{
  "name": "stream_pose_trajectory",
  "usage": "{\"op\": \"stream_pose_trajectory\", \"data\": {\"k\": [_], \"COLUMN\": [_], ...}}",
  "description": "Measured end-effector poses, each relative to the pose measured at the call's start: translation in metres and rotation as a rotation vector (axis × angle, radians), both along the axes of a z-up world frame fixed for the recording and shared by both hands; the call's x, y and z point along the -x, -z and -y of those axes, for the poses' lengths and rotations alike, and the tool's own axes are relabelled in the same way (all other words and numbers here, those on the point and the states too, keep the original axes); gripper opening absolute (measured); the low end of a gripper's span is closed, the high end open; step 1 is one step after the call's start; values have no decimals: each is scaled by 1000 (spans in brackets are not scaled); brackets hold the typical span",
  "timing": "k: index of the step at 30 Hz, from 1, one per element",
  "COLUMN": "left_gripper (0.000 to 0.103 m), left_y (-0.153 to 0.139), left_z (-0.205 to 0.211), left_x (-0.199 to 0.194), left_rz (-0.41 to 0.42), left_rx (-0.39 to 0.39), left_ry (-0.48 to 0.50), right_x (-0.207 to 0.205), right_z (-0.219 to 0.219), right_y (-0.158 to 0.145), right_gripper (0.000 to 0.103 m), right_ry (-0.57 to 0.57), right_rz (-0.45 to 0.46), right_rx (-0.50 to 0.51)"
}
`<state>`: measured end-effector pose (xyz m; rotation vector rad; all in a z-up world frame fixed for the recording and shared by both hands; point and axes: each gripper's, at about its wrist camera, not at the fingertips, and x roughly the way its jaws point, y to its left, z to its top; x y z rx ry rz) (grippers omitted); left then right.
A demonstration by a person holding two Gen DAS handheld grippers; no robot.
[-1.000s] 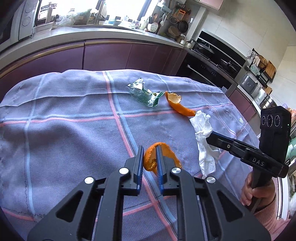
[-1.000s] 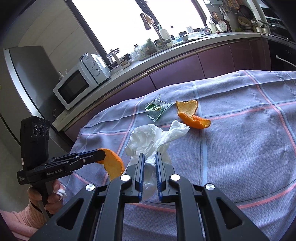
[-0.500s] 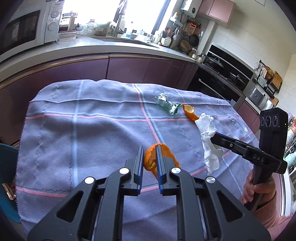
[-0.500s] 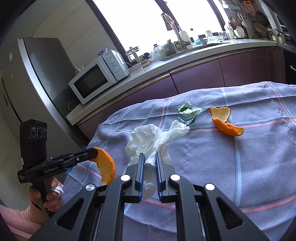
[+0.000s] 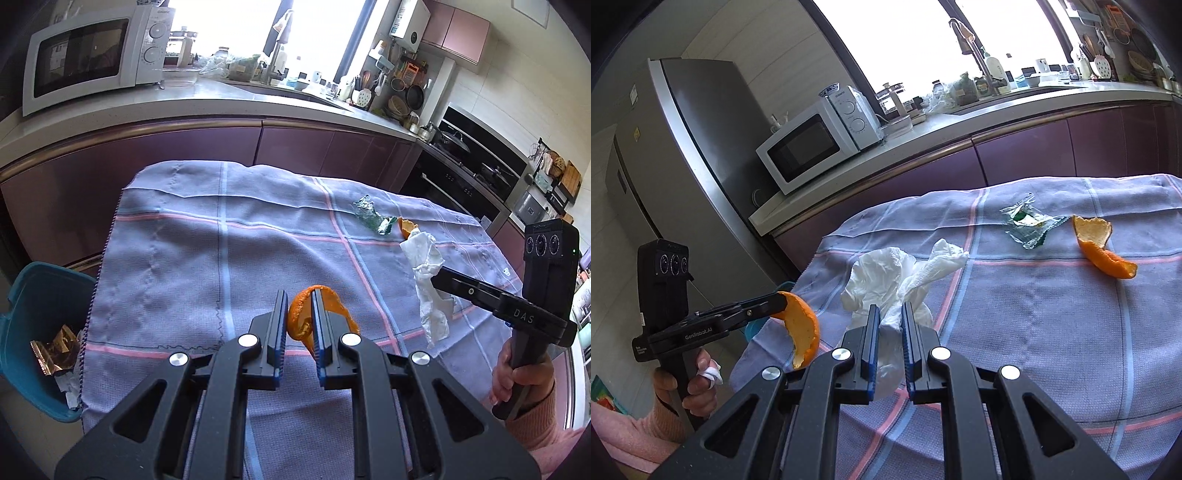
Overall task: Collect trash
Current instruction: 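Lift the orange peel and tissue and carry both toward the teal bin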
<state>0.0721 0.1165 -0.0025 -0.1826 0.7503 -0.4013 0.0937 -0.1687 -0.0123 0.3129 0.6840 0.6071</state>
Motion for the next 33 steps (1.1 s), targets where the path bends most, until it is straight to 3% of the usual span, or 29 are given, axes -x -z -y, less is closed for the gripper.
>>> {"op": "stream_pose_trajectory", "data": {"k": [33], "left_gripper": [13], "left_y": [-26], "left_z": [-81], "left_x": [37], "left_rz": [59], "left_rx": [-1], "left_ry": [-188], "right_x": [-12], "right_z": [-103], "right_y": [-15], "right_gripper": [11], "right_ry": [-229], "right_rz": [15], "right_rx": [16]}}
